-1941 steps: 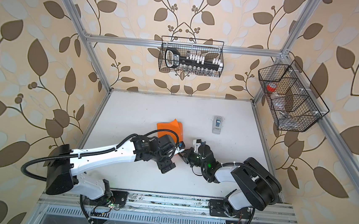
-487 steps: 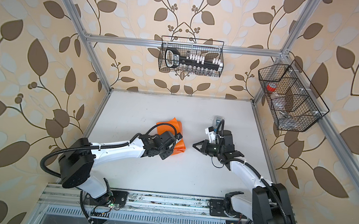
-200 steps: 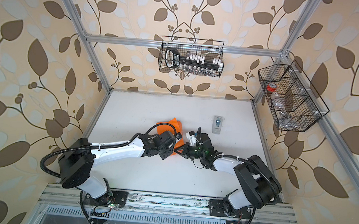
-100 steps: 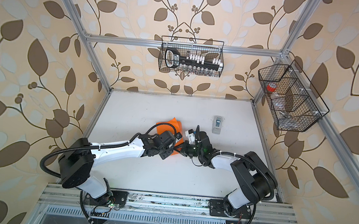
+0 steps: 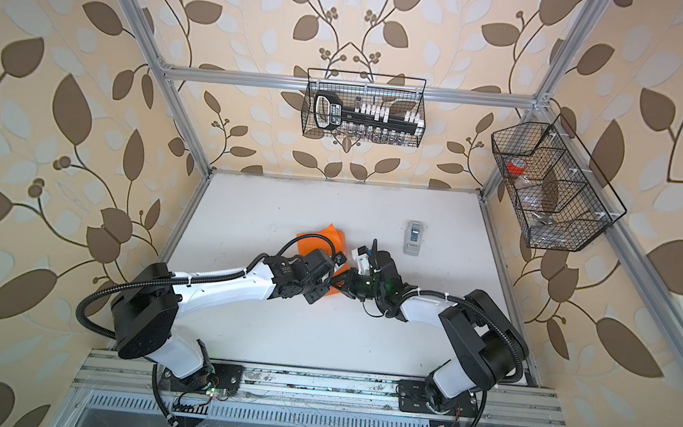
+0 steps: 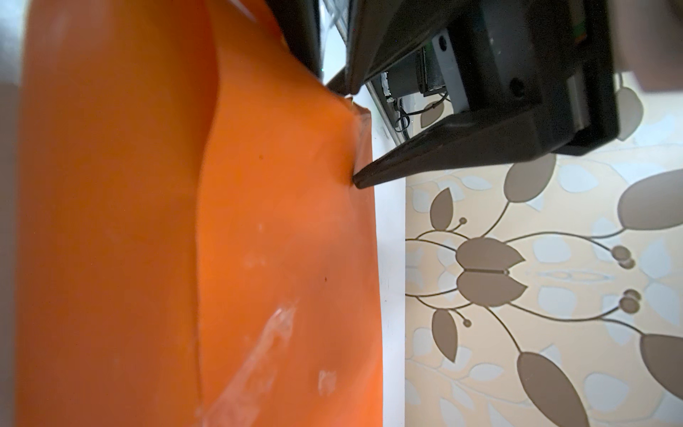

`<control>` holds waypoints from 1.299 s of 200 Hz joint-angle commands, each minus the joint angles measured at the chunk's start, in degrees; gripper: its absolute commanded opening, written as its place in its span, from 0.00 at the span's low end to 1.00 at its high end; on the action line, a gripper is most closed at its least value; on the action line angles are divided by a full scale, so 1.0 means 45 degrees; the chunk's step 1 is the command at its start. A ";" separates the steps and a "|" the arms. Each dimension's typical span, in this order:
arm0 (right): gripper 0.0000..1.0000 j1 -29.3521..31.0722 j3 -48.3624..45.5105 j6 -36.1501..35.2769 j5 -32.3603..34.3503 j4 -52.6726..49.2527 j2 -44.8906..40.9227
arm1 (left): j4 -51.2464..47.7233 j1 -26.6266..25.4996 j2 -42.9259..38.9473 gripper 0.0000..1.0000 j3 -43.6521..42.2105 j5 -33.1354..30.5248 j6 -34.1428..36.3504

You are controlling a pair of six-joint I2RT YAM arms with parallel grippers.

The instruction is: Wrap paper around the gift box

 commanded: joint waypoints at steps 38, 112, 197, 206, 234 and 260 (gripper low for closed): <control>0.36 0.0083 0.0229 0.0195 0.0885 -0.1345 -0.0765 | -0.0718 0.0128 0.0397 0.41 -0.0171 0.0824 -0.0345; 0.43 0.0100 0.0445 0.0410 0.0921 -0.2139 -0.1192 | -0.0737 0.0127 0.0412 0.41 -0.0135 0.0816 -0.0335; 0.24 -0.0391 0.0280 -0.1327 0.2403 -0.6193 -0.4778 | -0.0780 0.0118 0.0424 0.41 -0.0114 0.0885 -0.0357; 0.13 -0.0562 -0.0071 -0.1418 0.2351 -0.6137 -0.5056 | -0.0787 0.0128 0.0436 0.41 -0.0105 0.0894 -0.0365; 0.00 -0.0354 -0.0963 -0.1493 0.1782 -0.4985 -0.4716 | -0.0779 0.0128 0.0534 0.41 -0.0072 0.0894 -0.0366; 0.00 0.0243 -0.1565 -0.0767 0.1512 -0.2736 -0.3520 | -0.0811 0.0126 0.0553 0.41 -0.0066 0.0914 -0.0352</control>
